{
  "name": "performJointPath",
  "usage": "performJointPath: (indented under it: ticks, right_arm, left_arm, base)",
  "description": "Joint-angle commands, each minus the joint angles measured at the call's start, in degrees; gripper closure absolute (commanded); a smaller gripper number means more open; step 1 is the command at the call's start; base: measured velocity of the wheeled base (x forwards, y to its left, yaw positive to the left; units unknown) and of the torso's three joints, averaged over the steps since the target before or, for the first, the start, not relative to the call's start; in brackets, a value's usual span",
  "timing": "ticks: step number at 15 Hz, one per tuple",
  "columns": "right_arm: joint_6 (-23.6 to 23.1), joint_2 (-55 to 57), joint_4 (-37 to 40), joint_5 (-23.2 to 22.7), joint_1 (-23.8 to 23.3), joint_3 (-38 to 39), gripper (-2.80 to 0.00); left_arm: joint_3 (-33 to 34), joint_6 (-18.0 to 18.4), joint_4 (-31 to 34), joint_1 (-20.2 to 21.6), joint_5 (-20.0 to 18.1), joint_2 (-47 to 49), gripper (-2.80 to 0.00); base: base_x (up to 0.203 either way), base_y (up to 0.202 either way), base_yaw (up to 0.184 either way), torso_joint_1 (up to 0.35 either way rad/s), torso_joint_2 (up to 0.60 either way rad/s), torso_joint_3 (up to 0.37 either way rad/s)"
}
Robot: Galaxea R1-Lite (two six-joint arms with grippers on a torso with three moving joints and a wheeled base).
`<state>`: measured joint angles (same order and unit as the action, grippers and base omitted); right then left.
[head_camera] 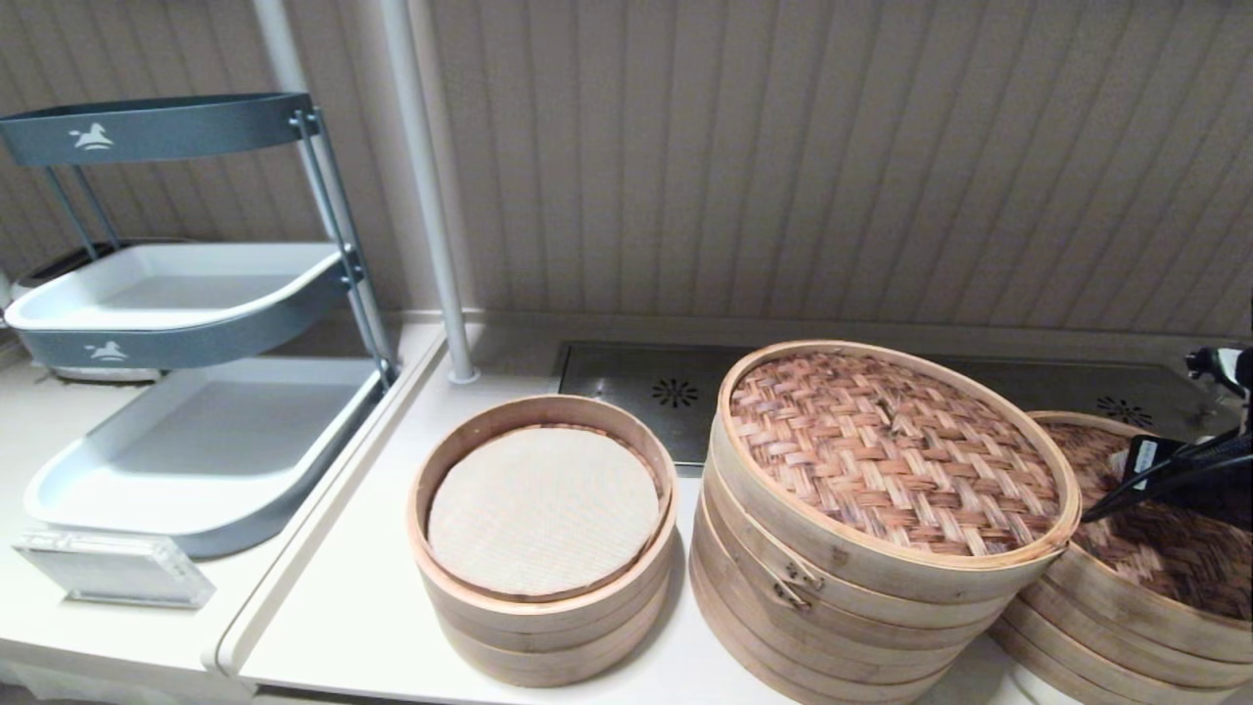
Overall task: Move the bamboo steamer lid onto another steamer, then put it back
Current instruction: Put the steamer
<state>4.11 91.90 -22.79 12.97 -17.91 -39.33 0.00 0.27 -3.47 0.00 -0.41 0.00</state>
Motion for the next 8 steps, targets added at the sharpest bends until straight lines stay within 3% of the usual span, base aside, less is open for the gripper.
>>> performJointPath:
  ticks: [1, 5, 7, 8]
  right_arm:
    - [0.0, -1.5, 0.1, 0.0, 0.1, -0.2, -2.8]
    - [-0.1, -8.0, 1.8, 0.0, 0.0, -0.7, -2.8]
    - [-0.2, -12.5, 6.8, -0.2, 0.1, -2.3, -2.8]
    - [-0.2, -14.6, 9.0, -0.2, 0.2, -3.2, -1.92]
  left_arm:
    - [1.4, 0.0, 0.0, 0.0, 0.1, -0.1, 0.0]
    - [1.4, 0.0, 0.0, 0.1, 0.0, -0.1, 0.0]
    - [1.4, 0.0, 0.0, 0.0, 0.0, -0.1, 0.0]
    - [1.4, 0.0, 0.0, 0.0, 0.1, -0.1, 0.0]
  base:
    - [0.0, 0.0, 0.0, 0.0, 0.0, 0.0]
    - [0.0, 0.0, 0.0, 0.0, 0.0, 0.0]
    - [0.0, 0.0, 0.0, 0.0, 0.0, 0.0]
    - [0.0, 0.0, 0.0, 0.0, 0.0, 0.0]
